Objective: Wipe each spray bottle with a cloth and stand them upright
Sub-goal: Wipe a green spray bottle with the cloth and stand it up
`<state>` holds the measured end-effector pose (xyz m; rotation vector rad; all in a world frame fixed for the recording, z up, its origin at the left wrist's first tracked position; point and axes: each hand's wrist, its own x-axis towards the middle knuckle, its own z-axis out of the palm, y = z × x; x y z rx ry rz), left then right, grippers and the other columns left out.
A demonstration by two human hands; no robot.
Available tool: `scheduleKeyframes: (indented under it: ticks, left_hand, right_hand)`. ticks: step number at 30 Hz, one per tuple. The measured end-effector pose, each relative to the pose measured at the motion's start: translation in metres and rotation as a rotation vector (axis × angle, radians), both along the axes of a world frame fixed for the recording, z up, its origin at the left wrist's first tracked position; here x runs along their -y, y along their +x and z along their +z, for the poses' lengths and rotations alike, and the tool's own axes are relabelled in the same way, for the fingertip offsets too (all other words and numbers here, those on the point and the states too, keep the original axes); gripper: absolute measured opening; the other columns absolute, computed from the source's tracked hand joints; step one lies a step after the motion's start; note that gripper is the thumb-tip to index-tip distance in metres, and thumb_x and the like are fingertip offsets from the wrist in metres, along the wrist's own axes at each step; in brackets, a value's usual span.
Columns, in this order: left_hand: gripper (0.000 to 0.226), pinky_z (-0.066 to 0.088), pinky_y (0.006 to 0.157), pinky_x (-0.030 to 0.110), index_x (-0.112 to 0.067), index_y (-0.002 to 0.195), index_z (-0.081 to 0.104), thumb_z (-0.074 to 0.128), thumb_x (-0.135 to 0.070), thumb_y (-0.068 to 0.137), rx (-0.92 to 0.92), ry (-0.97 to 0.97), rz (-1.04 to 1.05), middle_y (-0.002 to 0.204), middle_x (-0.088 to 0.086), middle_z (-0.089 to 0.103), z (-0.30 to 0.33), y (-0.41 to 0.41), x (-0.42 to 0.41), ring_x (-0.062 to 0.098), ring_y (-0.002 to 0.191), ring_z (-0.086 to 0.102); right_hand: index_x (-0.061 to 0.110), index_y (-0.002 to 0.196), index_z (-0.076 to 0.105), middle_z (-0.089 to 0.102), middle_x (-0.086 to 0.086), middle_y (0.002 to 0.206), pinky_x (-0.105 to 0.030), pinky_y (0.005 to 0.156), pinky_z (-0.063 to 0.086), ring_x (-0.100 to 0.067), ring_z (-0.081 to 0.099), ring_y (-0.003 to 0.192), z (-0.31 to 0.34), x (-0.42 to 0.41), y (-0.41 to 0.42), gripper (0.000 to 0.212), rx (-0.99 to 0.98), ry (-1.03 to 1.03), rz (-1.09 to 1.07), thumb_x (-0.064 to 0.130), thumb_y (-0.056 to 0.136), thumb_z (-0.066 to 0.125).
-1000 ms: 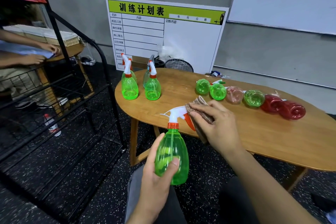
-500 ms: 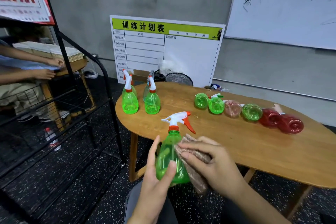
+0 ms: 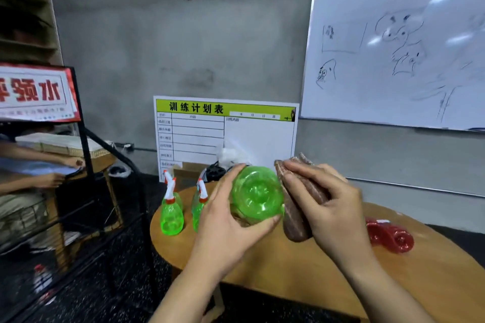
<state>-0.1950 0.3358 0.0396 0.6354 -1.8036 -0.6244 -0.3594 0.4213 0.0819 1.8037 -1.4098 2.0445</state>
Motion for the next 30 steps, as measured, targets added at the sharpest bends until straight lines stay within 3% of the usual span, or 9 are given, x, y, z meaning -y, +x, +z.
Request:
scheduleKeyframes:
  ticks: [4, 7, 10, 20, 24, 30]
  left_hand:
    - [0.099, 0.049, 0.111, 0.033, -0.046, 0.151, 0.047, 0.088, -0.058, 0.062, -0.054, -0.091, 0.076, 0.139, -0.023, 0.063, 0.035, -0.004, -0.007, -0.004, 0.13, 0.057]
    - [0.095, 0.05, 0.109, 0.032, -0.044, 0.148, 0.05, 0.085, -0.059, 0.062, -0.066, -0.173, 0.128, 0.136, -0.024, 0.062, 0.051, -0.005, -0.014, -0.005, 0.13, 0.056]
    - [0.093, 0.052, 0.107, 0.035, -0.043, 0.147, 0.051, 0.085, -0.059, 0.062, -0.066, -0.193, 0.114, 0.134, -0.022, 0.063, 0.059, -0.007, -0.019, -0.002, 0.127, 0.059]
    - [0.089, 0.054, 0.104, 0.034, -0.04, 0.147, 0.053, 0.08, -0.054, 0.064, -0.03, -0.229, 0.126, 0.138, -0.024, 0.063, 0.074, -0.015, -0.028, -0.005, 0.126, 0.06]
    - [0.078, 0.056, 0.095, 0.033, -0.044, 0.144, 0.054, 0.071, -0.046, 0.068, -0.062, -0.206, 0.126, 0.129, -0.021, 0.068, 0.078, -0.012, -0.025, 0.001, 0.111, 0.068]
    - [0.089, 0.053, 0.099, 0.026, -0.04, 0.146, 0.055, 0.084, -0.058, 0.063, -0.053, -0.23, 0.134, 0.13, -0.02, 0.067, 0.073, -0.005, -0.019, -0.001, 0.117, 0.064]
  right_hand:
    - [0.033, 0.112, 0.08, 0.069, 0.008, 0.095, -0.025, 0.073, 0.054, -0.012, 0.07, 0.084, 0.016, -0.019, -0.002, 0.021, -0.277, -0.094, -0.176, 0.035, 0.092, 0.075]
    - [0.036, 0.113, 0.08, 0.068, 0.01, 0.094, -0.037, 0.068, 0.057, -0.008, 0.069, 0.081, 0.025, -0.024, -0.009, 0.022, -0.297, -0.125, -0.318, 0.041, 0.092, 0.072]
    - [0.036, 0.112, 0.08, 0.065, 0.01, 0.09, -0.04, 0.064, 0.057, -0.01, 0.067, 0.077, 0.037, -0.024, -0.013, 0.022, -0.305, -0.159, -0.402, 0.04, 0.092, 0.072]
    - [0.037, 0.117, 0.078, 0.065, 0.011, 0.096, -0.037, 0.065, 0.056, -0.01, 0.067, 0.08, 0.059, -0.016, 0.01, 0.024, -0.41, -0.193, -0.275, 0.04, 0.094, 0.073]
    - [0.041, 0.117, 0.077, 0.062, 0.014, 0.097, -0.034, 0.06, 0.054, -0.006, 0.063, 0.076, 0.047, -0.023, 0.012, 0.022, -0.558, -0.148, -0.212, 0.044, 0.096, 0.071]
    - [0.044, 0.115, 0.077, 0.064, 0.017, 0.096, -0.034, 0.06, 0.056, -0.006, 0.067, 0.077, 0.039, -0.034, -0.01, 0.022, -0.54, -0.097, -0.286, 0.05, 0.096, 0.068]
